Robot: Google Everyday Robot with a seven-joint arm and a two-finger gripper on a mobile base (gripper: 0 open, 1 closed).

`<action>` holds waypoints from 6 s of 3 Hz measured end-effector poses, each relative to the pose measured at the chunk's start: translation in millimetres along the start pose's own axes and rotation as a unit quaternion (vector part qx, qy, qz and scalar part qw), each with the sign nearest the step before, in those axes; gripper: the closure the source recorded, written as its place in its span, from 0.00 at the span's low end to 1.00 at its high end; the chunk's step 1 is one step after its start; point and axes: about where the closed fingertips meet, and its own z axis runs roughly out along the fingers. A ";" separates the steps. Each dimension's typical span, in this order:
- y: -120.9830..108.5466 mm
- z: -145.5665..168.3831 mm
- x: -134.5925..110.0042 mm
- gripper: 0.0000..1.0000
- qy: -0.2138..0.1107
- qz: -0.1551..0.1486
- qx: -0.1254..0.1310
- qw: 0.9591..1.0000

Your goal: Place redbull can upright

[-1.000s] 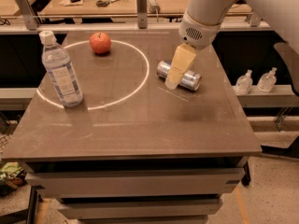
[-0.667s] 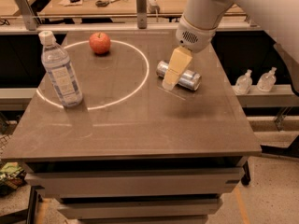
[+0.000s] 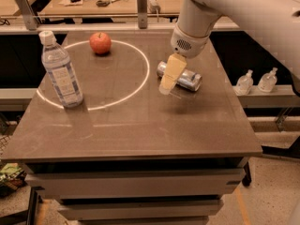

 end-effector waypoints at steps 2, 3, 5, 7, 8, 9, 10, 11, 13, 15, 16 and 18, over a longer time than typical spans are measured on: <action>-13.3 22.0 8.7 0.00 0.032 0.018 0.006 0.999; -17.3 28.8 7.6 0.00 0.033 0.018 0.005 0.999; -10.3 38.5 -8.8 0.41 0.001 -0.026 -0.014 1.000; -0.3 31.3 -12.0 0.88 0.021 -0.062 -0.014 0.998; 10.4 -11.6 -25.5 1.00 -0.048 -0.102 -0.012 0.994; 14.3 -51.7 -33.9 1.00 -0.176 -0.147 -0.035 0.973; 17.8 -74.1 -27.0 1.00 -0.302 -0.182 -0.073 0.933; 31.9 -100.7 -5.4 1.00 -0.424 -0.192 -0.112 0.878; 52.4 -129.5 29.0 1.00 -0.554 -0.150 -0.159 0.803; 53.3 -121.5 26.9 1.00 -0.562 -0.134 -0.162 0.800; 52.4 -103.0 23.4 1.00 -0.574 -0.121 -0.163 0.794; 49.6 -59.7 22.2 1.00 -0.632 -0.067 -0.160 0.756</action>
Offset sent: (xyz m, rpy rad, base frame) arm 0.0173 -0.0199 -0.0306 -0.0960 0.0405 -0.0839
